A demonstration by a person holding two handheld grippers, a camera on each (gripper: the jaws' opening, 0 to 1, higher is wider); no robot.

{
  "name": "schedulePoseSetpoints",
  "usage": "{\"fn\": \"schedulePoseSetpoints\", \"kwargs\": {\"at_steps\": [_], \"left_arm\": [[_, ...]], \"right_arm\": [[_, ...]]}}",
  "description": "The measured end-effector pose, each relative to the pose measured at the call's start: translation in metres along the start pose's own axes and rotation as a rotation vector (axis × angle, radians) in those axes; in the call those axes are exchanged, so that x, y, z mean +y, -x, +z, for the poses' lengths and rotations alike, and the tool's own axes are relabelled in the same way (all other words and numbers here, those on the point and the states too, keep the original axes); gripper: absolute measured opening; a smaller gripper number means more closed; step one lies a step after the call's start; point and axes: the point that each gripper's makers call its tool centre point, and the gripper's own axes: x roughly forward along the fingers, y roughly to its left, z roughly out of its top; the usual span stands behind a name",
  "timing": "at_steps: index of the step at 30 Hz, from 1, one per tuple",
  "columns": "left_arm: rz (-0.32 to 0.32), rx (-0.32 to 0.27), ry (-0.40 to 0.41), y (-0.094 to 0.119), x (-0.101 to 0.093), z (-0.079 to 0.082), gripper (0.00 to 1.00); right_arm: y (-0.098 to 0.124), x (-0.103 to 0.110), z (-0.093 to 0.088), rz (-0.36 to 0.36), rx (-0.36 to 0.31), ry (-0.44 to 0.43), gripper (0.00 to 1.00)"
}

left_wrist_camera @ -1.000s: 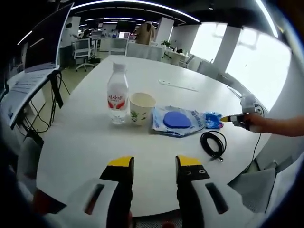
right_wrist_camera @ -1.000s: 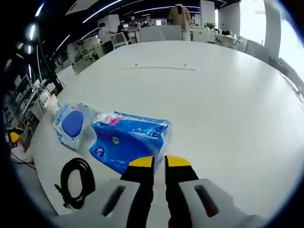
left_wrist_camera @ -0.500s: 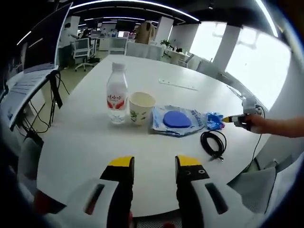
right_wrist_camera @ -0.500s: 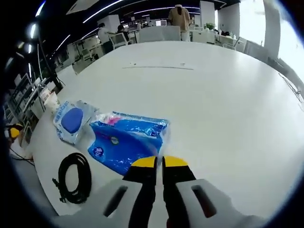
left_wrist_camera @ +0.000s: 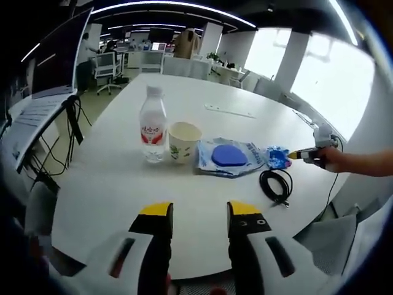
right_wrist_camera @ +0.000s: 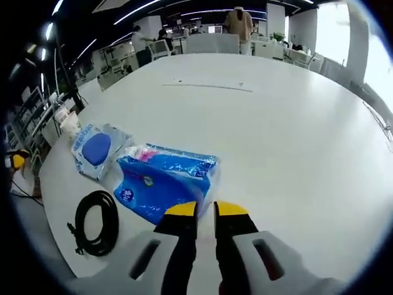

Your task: Arrange the tabletop items into an orderly group along one side of the table until the central work area is clear of visible clutter.

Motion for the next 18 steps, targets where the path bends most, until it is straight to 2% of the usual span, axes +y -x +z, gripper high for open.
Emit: {"fn": "schedulePoseSetpoints", "kwargs": {"at_steps": [7,16,18], "left_arm": [[-0.007,-0.008,-0.018,0.003,0.005,0.007,0.34],[-0.040,-0.015,-0.058,-0.001,0.005,0.019,0.35],[-0.048,-0.018,-0.069,-0.002,0.005,0.022,0.35]], "right_arm": [[0.011,0.000,-0.001,-0.007,-0.021,-0.019,0.12],[0.034,0.013,0.002,0.017,-0.065,0.003,0.17],[0.030,0.013,0.004,0.035,-0.074,0.006,0.19]]}}
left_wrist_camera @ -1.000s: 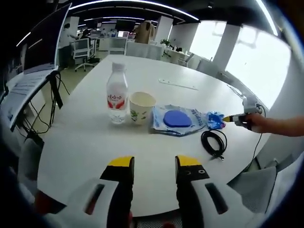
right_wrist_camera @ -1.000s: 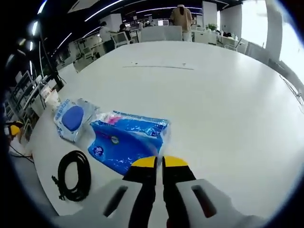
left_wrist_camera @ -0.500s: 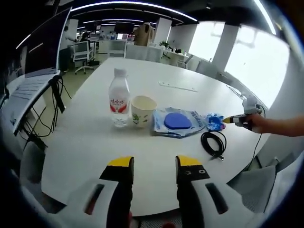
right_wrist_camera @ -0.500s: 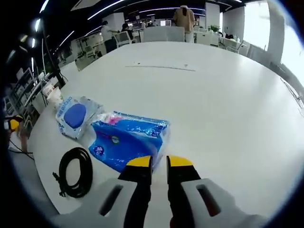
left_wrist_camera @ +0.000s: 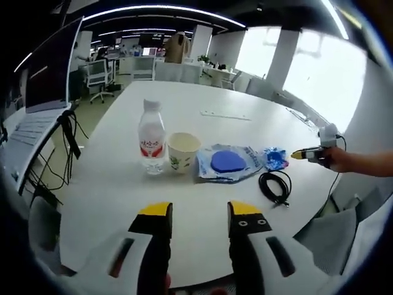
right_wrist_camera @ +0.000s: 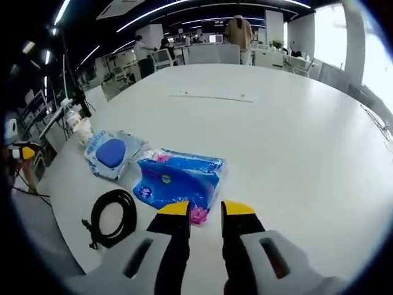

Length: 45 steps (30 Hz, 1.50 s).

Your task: Arrange the tabletop items into an orderly group along one side of the table until the central work area is clear of visible clutter.

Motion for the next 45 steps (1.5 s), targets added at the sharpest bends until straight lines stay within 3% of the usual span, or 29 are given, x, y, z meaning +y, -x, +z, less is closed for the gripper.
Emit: {"fn": "schedulePoseSetpoints", "kwargs": {"at_steps": [11,22,31,37,45], "left_arm": [[-0.027,-0.003,-0.046,-0.013,-0.002,0.008,0.36],[-0.018,-0.048,-0.019,-0.015,-0.002,0.008,0.36],[-0.017,-0.067,-0.040,-0.015,0.001,0.009,0.39],[-0.049,-0.074,-0.062,-0.019,-0.007,0.012,0.41],[-0.077,-0.073,-0.073,-0.023,-0.012,0.010,0.42]], "right_arm": [[0.027,0.040,-0.002,0.109,-0.017,0.075,0.31],[0.051,0.091,-0.010,0.190,-0.040,0.040,0.45],[0.059,0.125,0.004,0.223,-0.075,0.048,0.50],[0.062,0.138,0.005,0.233,-0.075,0.061,0.54],[0.066,0.133,0.001,0.205,-0.078,0.051,0.55]]}}
